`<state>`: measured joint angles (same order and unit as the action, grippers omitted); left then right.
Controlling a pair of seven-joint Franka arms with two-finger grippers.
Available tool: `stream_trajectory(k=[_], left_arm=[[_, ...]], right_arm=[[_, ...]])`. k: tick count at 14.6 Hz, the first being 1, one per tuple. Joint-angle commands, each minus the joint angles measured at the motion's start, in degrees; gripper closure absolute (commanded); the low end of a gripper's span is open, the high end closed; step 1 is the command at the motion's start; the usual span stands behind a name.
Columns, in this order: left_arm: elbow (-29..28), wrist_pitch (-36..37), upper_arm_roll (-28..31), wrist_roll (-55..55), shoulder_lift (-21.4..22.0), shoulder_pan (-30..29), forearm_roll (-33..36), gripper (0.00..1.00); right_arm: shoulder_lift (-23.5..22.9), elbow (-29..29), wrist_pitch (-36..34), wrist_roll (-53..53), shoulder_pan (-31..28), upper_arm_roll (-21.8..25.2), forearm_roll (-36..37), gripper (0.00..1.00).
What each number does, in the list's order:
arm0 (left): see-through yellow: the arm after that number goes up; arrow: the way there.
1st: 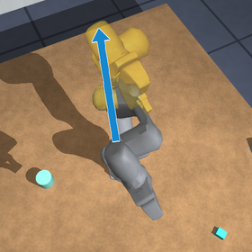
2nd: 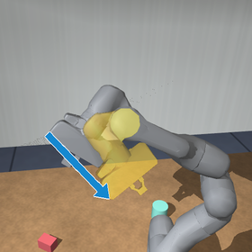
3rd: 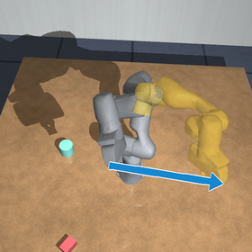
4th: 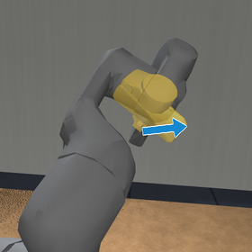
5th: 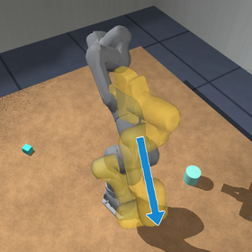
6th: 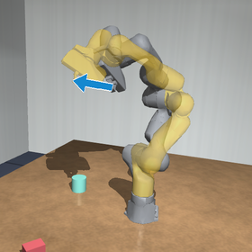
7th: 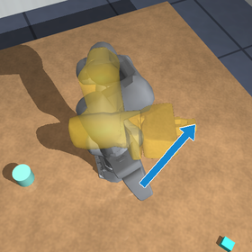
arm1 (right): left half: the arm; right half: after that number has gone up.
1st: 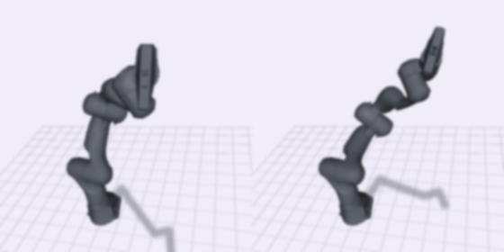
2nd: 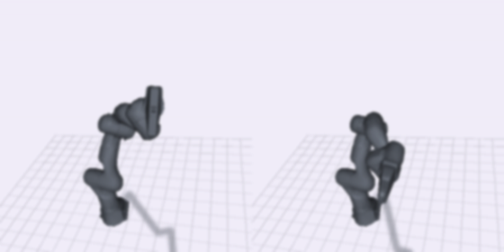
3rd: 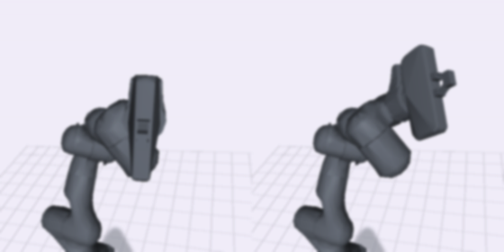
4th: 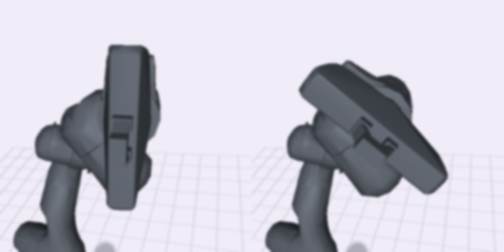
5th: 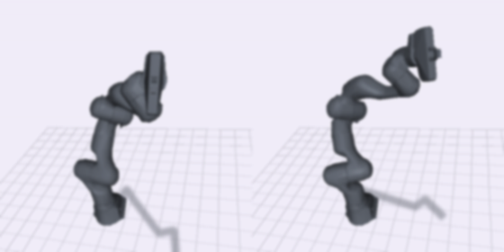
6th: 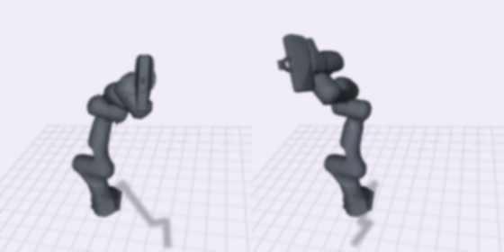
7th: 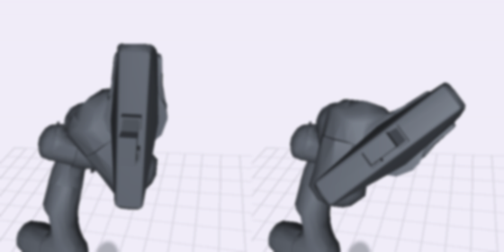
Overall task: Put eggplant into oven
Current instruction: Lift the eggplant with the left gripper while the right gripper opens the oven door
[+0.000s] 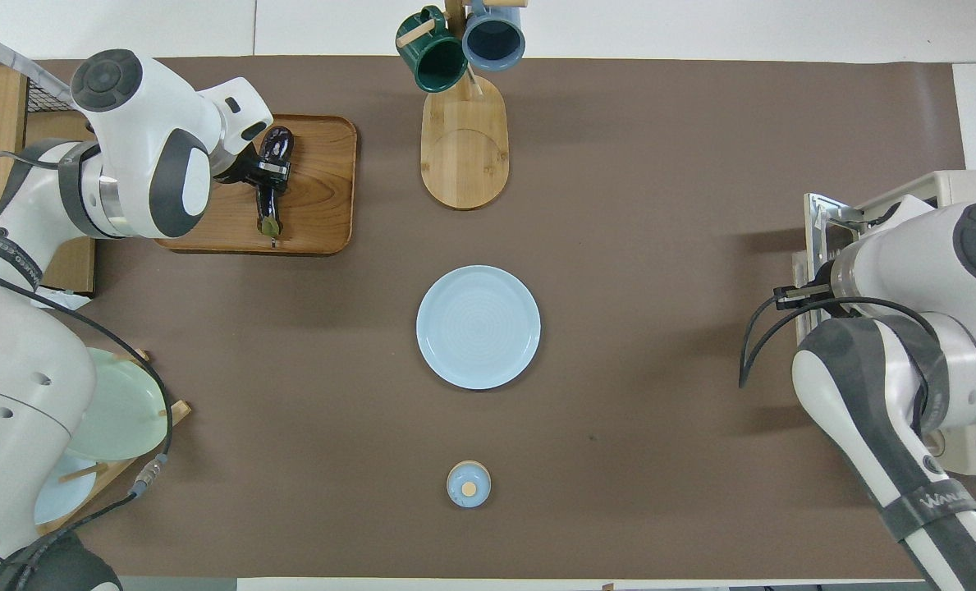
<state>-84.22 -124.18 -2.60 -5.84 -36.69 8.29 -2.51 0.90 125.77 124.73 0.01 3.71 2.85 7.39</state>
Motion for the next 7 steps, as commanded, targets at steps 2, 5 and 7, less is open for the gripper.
stream_trajectory(k=[2, 5, 7], left_arm=[[-0.07, 2.88, 0.40, -0.06, 1.96, -0.02, -0.38, 1.00], [-1.81, 9.98, 0.49, 1.08, 9.24, -0.29, -5.57, 1.00], [-4.88, 15.44, 0.40, 3.54, 15.30, 0.15, -5.75, 1.00]], right_arm=[[-2.66, 4.21, 10.35, -0.27, -2.04, 1.46, 2.54, 1.00], [-2.65, 5.89, 12.37, 0.78, -1.08, 1.37, 2.54, 1.00], [-3.18, 6.16, 13.17, 1.48, -0.11, 1.37, 2.54, 1.00]])
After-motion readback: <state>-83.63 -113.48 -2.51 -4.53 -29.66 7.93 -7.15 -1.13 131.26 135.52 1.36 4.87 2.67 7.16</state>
